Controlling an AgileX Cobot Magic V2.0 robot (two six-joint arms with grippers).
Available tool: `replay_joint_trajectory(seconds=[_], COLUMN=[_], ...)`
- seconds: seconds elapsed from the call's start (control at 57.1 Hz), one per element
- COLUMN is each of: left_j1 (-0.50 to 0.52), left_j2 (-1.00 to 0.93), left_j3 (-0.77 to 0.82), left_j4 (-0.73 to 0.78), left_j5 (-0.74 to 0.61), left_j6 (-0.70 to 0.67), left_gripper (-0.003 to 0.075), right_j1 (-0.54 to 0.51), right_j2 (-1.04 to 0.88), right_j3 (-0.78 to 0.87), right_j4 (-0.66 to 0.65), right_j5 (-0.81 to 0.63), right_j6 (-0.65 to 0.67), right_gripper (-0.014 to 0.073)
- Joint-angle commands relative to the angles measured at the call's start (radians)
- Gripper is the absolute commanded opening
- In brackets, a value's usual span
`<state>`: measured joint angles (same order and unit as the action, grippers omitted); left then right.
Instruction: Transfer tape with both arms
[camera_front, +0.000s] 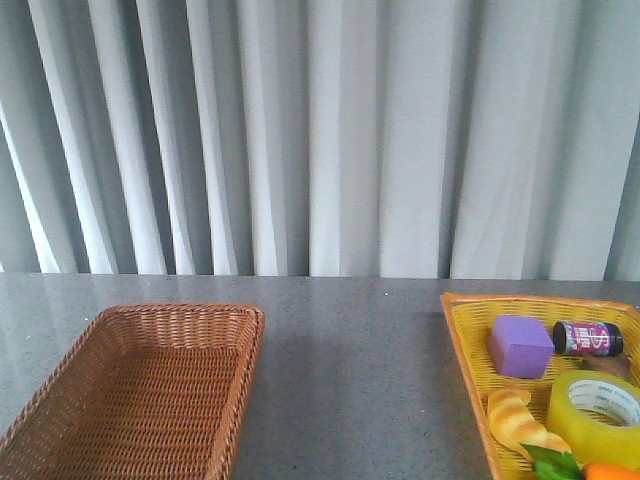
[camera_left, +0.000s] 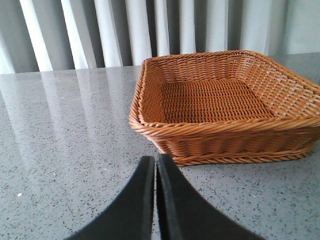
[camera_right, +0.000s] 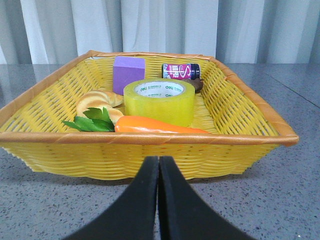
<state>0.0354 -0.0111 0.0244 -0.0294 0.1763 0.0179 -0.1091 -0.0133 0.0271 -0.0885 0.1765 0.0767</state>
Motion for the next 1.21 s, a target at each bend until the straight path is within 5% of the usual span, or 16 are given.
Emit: replay_joint_trajectory(seconds=[0.0,0.21,0.333,0.56,0.753,0.893,0.998,1.191], left_j1=[0.000,0.000,0.000,0.000,0.000,0.000,0.000,0.000], left_j2=[-0.016,-0.016,-0.014,0.099,0.494,0.832,1.009,1.180], left_j3=[-0.007,-0.028,-0.107,-0.371,-0.672,-0.957,-1.125,-1.275], left_j4=[0.009,-0.063,-0.064,-0.026,-0.029,-0.031,-0.029,-0.053], left_j5=[-0.100,-0.274,-0.249,-0.188,-0.155,-0.020,0.059,0.160], left_j6=[0.009,-0.066,-0.110,-0.073,-0.075,-0.087,-0.094,-0.106], left_gripper=[-0.0006,-0.0006,-0.0006,-0.0006,-0.0006,-0.0006,-0.0006,-0.0006], right_j1=[-0.002,-0.002,-0.002,-0.002,0.029,0.070,0.070,0.068], right_j2=[-0.008,-0.008,0.008,0.228,0.481,0.708,0.814,0.895], right_j3=[0.003,0.001,-0.067,-0.395,-0.687,-0.884,-0.958,-0.964], right_j4=[-0.008,-0.030,-0.039,-0.101,-0.130,-0.077,-0.065,-0.062], right_j5=[-0.081,-0.383,-0.524,-0.410,-0.264,-0.008,0.122,0.100], right_j6=[-0.009,0.008,0.070,0.085,0.086,0.094,0.093,0.097], right_gripper=[-0.0007,-0.0007,-0.0007,-0.0007,-0.0007,-0.0007,-0.0007,-0.0007])
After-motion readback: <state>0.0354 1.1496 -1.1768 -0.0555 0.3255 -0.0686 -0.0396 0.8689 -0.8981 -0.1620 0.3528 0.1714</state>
